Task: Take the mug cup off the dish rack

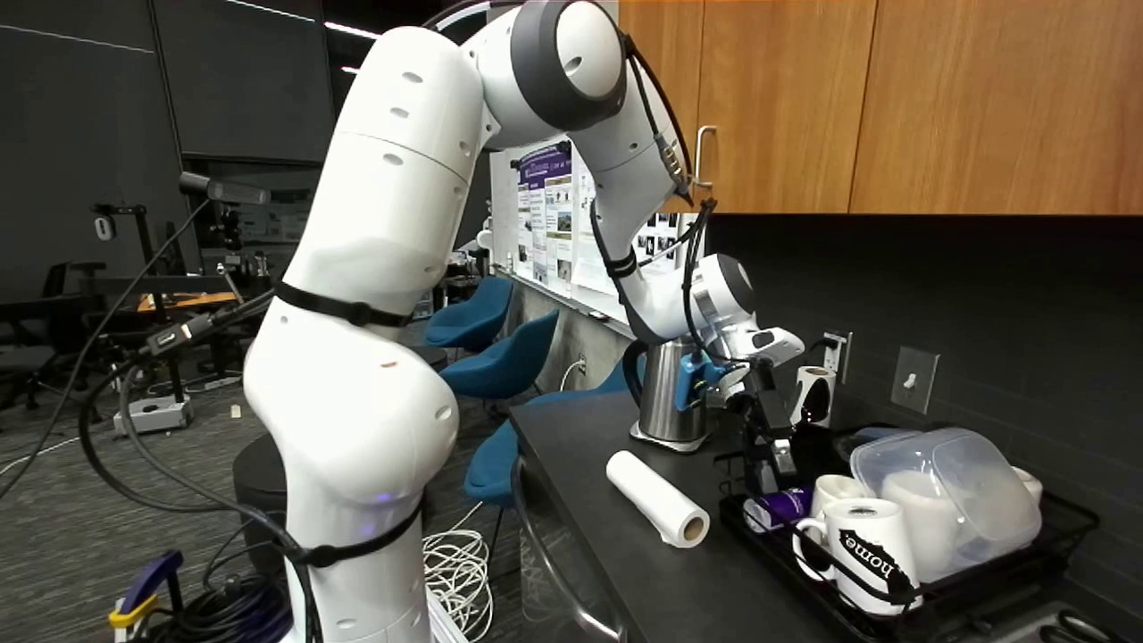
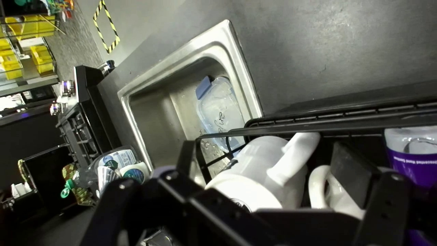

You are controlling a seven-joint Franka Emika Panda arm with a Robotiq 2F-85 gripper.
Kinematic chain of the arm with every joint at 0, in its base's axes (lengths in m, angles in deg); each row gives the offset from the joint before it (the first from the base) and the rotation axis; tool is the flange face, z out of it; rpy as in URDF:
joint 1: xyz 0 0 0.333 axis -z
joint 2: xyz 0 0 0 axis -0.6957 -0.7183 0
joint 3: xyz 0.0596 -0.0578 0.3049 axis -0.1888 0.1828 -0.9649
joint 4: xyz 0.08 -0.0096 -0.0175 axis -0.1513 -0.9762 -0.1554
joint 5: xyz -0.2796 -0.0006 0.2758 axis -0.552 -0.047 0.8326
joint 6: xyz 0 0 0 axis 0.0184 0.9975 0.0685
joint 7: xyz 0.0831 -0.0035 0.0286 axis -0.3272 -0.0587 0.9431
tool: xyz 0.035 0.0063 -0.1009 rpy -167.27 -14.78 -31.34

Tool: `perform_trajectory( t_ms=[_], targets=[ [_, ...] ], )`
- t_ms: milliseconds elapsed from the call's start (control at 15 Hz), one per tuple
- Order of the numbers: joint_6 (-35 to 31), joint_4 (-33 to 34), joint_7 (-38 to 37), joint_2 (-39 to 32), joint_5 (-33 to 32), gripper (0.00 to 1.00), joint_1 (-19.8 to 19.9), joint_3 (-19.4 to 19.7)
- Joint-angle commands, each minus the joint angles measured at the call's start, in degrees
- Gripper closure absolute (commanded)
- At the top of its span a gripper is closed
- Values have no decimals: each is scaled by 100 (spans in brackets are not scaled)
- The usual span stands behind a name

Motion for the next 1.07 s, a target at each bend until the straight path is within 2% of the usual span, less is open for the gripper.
perform_trajectory(
  t_ms=[0,533,1000],
  targets=[
    [-24,25,-158,-55,93,0,-8,-8],
    [-39,7,-569,-134,-82,0,9,81],
    [5,14,-460,-159,-16,0,1,49]
  ],
)
